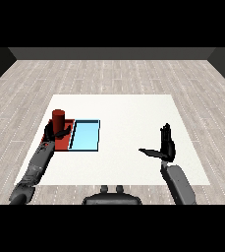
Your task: Pick the red can and put it in the red box
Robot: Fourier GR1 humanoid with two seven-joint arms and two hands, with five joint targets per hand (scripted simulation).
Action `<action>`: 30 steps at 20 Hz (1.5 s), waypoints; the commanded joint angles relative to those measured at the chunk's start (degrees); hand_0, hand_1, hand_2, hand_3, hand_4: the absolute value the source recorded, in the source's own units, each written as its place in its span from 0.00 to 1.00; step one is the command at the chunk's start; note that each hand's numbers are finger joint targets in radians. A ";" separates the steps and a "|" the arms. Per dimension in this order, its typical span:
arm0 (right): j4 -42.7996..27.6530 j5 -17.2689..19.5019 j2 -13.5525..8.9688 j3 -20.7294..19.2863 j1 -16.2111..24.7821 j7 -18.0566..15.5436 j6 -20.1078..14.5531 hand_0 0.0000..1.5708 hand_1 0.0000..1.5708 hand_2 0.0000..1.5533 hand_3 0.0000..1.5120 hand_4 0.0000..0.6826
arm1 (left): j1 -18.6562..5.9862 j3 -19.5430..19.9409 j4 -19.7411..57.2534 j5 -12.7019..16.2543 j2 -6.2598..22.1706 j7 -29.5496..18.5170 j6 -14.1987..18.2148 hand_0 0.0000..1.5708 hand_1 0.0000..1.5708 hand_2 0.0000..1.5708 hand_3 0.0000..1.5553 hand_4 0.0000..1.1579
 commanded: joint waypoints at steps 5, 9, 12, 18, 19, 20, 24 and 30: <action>7.64 0.46 3.17 -0.22 -3.70 -1.27 0.71 0.00 0.00 0.00 0.00 0.00 | -10.43 2.68 25.69 -3.38 -3.04 -3.92 1.27 1.00 1.00 0.98 0.94 0.89; 10.85 0.10 3.61 -1.91 -5.79 -2.98 1.19 0.00 0.00 0.00 0.00 0.00 | -13.09 1.19 32.90 -5.47 -3.47 5.14 2.53 0.44 0.44 0.46 0.32 0.64; 11.23 0.03 2.27 -2.55 -6.74 -1.34 1.75 0.00 0.00 0.00 0.00 0.00 | -13.20 1.40 36.29 -5.79 -2.87 5.77 1.06 0.38 0.38 0.40 0.26 0.67; 12.43 0.09 4.40 -3.02 -6.68 -4.09 1.59 0.00 0.00 0.00 0.00 0.00 | -11.64 6.46 38.62 -1.48 -0.48 7.13 1.82 0.82 0.82 0.74 0.00 0.60; 15.20 -0.54 5.26 -2.90 -7.41 -5.55 3.78 0.00 0.00 0.00 0.00 0.00 | -12.13 5.64 39.39 -2.26 -0.16 8.88 -2.57 0.95 0.95 0.85 0.00 0.56; 14.34 -0.64 4.04 -3.63 -8.72 -3.75 3.37 0.00 0.00 0.00 0.00 0.00 | -9.49 5.36 39.15 -2.44 -0.27 6.05 -5.68 0.00 0.00 0.00 0.00 0.56; 15.53 -0.63 4.65 -4.49 -5.96 -8.24 4.89 0.00 0.00 0.00 0.00 0.00 | -11.52 4.89 39.57 -3.19 0.64 8.90 -6.61 0.00 0.00 0.00 0.00 0.00; 14.63 -1.47 5.24 -5.04 -7.04 -6.68 5.18 0.00 0.00 0.00 0.00 0.00 | -12.93 5.48 36.72 -3.02 1.52 4.70 -2.78 0.00 0.00 0.00 0.00 0.00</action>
